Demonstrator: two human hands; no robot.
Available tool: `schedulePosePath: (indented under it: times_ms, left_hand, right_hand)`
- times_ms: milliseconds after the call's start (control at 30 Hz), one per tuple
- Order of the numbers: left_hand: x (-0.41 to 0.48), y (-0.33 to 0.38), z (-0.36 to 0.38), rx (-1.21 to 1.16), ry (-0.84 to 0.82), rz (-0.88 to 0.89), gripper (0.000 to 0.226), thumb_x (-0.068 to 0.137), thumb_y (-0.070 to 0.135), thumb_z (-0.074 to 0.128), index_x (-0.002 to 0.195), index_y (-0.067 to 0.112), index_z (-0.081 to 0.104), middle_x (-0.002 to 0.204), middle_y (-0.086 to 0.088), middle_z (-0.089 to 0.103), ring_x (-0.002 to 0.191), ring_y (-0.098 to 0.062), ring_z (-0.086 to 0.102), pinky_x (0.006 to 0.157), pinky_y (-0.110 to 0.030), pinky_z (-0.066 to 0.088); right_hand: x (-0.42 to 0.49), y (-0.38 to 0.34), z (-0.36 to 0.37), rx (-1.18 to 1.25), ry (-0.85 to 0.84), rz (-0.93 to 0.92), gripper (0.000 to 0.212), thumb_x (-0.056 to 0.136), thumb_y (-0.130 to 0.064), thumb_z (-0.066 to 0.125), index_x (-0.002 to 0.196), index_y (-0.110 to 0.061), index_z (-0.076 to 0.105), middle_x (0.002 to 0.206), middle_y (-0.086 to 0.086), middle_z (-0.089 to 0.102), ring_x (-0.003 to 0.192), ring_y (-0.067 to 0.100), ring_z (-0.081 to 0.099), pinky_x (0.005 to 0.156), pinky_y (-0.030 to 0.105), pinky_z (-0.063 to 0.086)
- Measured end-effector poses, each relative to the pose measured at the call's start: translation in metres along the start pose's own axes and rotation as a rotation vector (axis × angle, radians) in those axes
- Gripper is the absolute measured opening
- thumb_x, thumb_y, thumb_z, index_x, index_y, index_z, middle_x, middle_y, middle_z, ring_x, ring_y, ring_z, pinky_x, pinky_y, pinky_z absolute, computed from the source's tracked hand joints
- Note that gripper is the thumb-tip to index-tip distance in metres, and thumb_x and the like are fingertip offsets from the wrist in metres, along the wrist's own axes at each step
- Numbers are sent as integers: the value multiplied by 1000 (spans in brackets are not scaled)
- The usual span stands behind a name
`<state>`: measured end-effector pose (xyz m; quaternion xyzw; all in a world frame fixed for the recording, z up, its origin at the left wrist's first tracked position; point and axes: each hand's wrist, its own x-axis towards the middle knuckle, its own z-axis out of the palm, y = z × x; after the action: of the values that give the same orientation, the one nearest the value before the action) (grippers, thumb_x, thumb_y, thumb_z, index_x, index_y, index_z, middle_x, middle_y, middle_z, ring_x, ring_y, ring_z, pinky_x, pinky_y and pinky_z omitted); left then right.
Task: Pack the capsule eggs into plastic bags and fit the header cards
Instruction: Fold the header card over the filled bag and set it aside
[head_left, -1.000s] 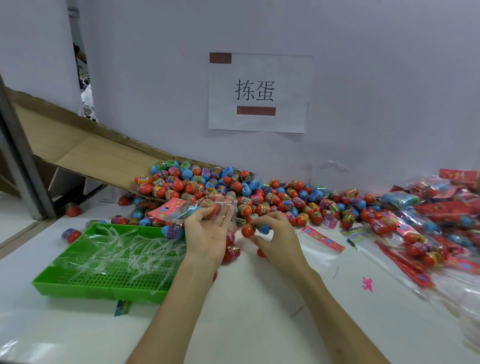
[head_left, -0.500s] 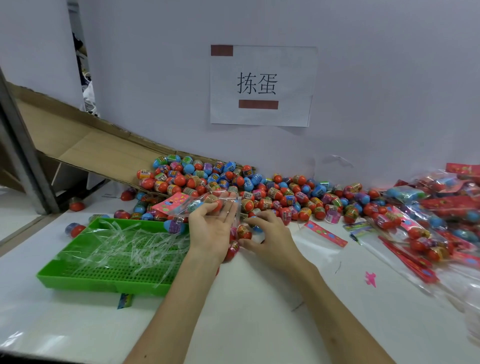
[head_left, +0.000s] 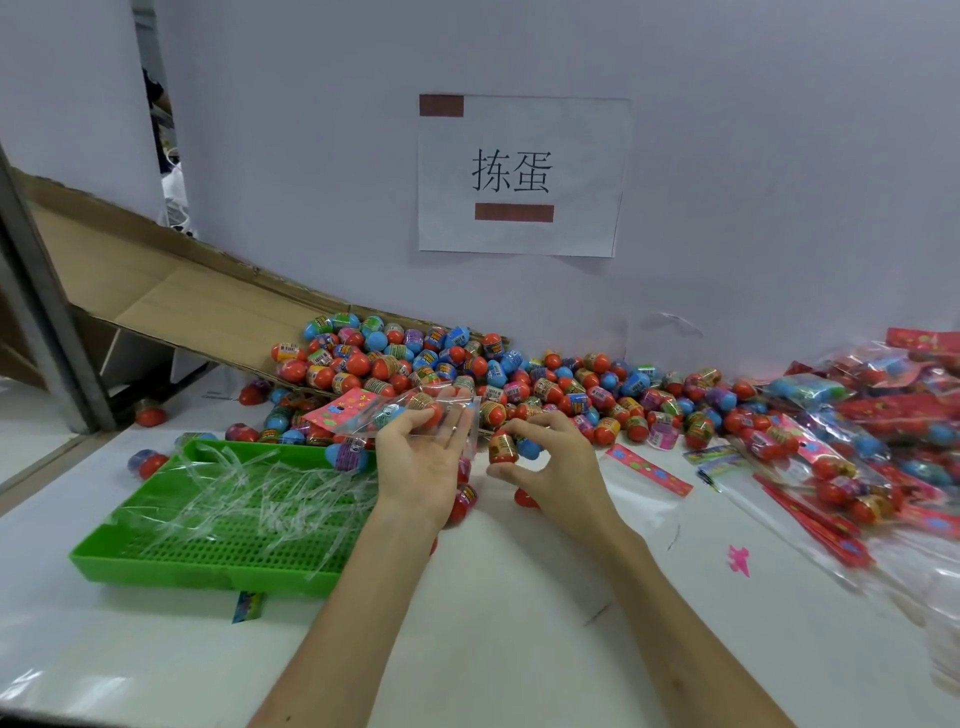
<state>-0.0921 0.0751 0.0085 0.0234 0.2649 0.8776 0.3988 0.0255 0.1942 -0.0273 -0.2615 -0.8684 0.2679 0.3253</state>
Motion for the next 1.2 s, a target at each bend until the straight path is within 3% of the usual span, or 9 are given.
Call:
schedulePosePath:
  times_ms: [233, 433, 533, 667, 767, 867, 967, 1100, 1200]
  left_hand:
    - [0, -1, 1, 0, 0, 0, 15, 95, 0, 48, 98, -3, 62, 130, -28, 64, 125, -43, 61, 116, -48, 44]
    - [-1, 1, 1, 10, 8, -4, 20, 95, 1, 48, 85, 0, 65, 119, -26, 72, 110, -37, 71, 106, -45, 51]
    - [-1, 1, 1, 26, 7, -9, 21, 95, 3, 49, 83, 1, 67, 110, -22, 76, 99, -32, 75, 102, -42, 54]
    - [1, 1, -1, -17, -18, -1, 19, 94, 1, 49, 88, -2, 67, 115, -24, 74, 114, -38, 68, 107, -46, 50]
    - [3, 3, -2, -54, -38, 22, 33, 93, 1, 48, 74, 0, 76, 114, -25, 74, 115, -39, 67, 106, -46, 51]
    - [4, 3, -3, -53, -39, 26, 26, 92, 2, 50, 82, -1, 73, 122, -26, 72, 117, -40, 66, 104, -45, 52]
    - [5, 6, -3, -61, -30, 36, 19, 93, 1, 49, 86, 0, 67, 130, -27, 67, 120, -40, 65, 106, -46, 51]
    - [8, 11, -5, -109, -17, 60, 20, 96, 2, 46, 85, 3, 62, 139, -27, 61, 126, -40, 62, 113, -48, 46]
    - [6, 9, -5, -101, -42, 46, 20, 96, 2, 46, 86, 4, 63, 134, -26, 63, 125, -40, 62, 112, -47, 47]
  right_hand:
    - [0, -12, -13, 246, 135, 45, 51, 83, -41, 80, 130, -24, 70, 114, -22, 56, 105, -12, 51, 80, 0, 41]
    - [-3, -35, -19, 382, 69, -31, 45, 80, -42, 79, 123, -29, 71, 119, -15, 60, 111, 3, 60, 86, 17, 54]
    - [-5, -40, -16, 354, 74, -62, 49, 79, -44, 79, 124, -25, 73, 119, -12, 60, 111, 4, 59, 85, 15, 53]
    - [-2, -32, -15, 234, 158, 33, 52, 82, -36, 83, 131, -27, 68, 124, -9, 54, 112, 5, 51, 87, 6, 42]
    - [0, -21, -16, 146, 196, 174, 55, 87, -33, 80, 138, -24, 62, 131, -4, 47, 118, 8, 43, 98, 12, 38]
    - [-1, -19, -17, 124, 282, 123, 42, 90, -24, 77, 131, -24, 67, 124, -5, 51, 116, 9, 48, 95, 3, 37]
    - [-3, -24, -17, 136, 62, -49, 27, 89, -23, 78, 115, -28, 74, 112, -14, 57, 102, 2, 53, 85, 15, 47]
    - [-10, -33, -3, 19, -357, -156, 29, 78, -38, 83, 106, -38, 75, 111, -16, 55, 98, 2, 52, 79, 18, 43]
    - [-12, -34, 5, -48, -413, -163, 37, 77, -36, 86, 111, -38, 74, 114, -11, 55, 99, 8, 51, 85, 30, 50]
